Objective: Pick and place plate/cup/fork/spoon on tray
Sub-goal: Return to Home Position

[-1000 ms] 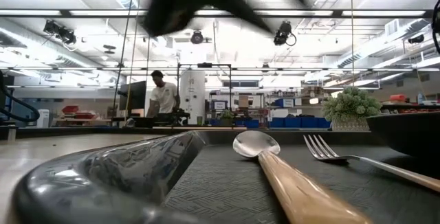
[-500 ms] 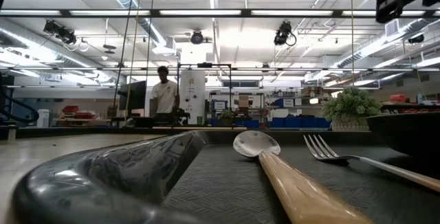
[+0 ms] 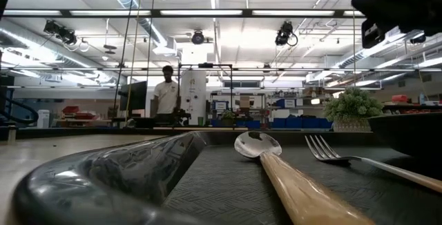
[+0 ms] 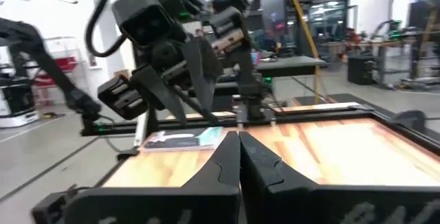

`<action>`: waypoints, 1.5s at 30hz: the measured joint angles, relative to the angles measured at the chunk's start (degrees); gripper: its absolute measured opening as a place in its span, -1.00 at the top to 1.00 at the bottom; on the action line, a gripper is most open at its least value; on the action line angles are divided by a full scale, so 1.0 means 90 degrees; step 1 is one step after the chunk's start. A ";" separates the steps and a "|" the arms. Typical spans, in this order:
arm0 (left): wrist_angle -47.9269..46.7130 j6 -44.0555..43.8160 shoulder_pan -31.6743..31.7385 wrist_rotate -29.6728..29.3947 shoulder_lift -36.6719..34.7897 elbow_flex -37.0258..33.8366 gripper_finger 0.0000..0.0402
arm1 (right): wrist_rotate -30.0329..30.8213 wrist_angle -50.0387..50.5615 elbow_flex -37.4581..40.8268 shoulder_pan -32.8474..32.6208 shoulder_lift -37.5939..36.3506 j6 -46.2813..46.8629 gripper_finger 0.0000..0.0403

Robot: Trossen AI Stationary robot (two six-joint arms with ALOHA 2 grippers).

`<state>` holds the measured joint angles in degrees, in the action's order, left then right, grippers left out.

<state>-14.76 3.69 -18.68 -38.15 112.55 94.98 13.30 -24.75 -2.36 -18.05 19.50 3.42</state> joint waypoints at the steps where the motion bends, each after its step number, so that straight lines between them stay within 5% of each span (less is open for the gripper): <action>1: -0.0018 -0.0001 0.0026 -0.0164 -0.0006 0.0000 0.42 | -0.0002 0.0011 0.0050 0.0095 -0.0054 0.0005 1.00; 6: -0.0244 0.0006 0.0163 -0.0607 -0.0030 0.0000 0.42 | 0.0001 0.0188 0.0225 0.0537 -0.0343 0.0071 1.00; 12: -0.0444 0.1042 0.0412 0.0420 -0.0101 -0.0002 0.42 | 0.0111 0.0865 0.0225 0.0814 -0.0659 0.0286 1.00; 18: -0.0682 0.1658 0.0502 0.0739 -0.0496 0.0126 0.42 | 0.1256 0.1591 0.0225 0.0819 -0.0761 0.1090 0.96; 25: 0.0376 0.1664 0.0499 0.1263 -0.0942 0.0136 0.42 | 0.1841 0.1717 0.0225 0.0819 -0.0684 0.1797 0.90; 32: 0.1572 0.1107 0.0414 0.1275 -0.0959 0.0136 0.42 | 0.1797 0.1651 0.0225 0.0819 -0.0662 0.1783 0.90; 45: 0.1512 -0.0506 0.0143 0.1285 -0.0998 0.0134 0.42 | 0.1795 0.1521 0.0222 0.0819 -0.0651 0.1773 0.90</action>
<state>-1.16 -0.86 -17.39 -26.59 103.56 96.18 29.45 -11.06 -0.36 -10.68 13.64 19.38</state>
